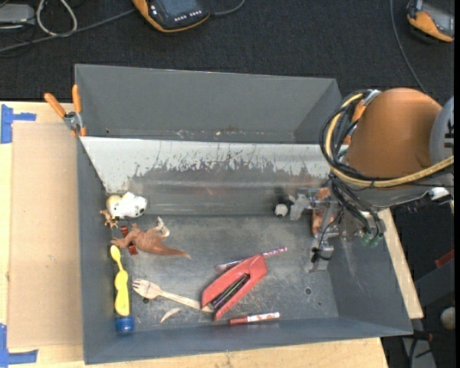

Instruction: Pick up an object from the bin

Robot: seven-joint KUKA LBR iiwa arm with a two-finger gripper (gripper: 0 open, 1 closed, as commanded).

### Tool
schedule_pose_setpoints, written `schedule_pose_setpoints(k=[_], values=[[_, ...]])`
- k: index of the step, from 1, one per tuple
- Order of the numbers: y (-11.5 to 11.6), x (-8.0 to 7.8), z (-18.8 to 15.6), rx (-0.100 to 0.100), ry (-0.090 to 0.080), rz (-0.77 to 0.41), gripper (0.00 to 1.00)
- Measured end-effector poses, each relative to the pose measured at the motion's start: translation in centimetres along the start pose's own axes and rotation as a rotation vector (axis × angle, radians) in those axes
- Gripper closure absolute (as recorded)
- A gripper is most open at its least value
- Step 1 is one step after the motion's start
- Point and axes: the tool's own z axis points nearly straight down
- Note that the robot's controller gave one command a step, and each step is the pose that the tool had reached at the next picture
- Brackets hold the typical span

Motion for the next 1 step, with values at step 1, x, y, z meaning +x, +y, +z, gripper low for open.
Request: schedule_pose_setpoints(k=[1], values=[[0.01,-0.15,-0.33,0.001,-0.007,-0.002,0.00]])
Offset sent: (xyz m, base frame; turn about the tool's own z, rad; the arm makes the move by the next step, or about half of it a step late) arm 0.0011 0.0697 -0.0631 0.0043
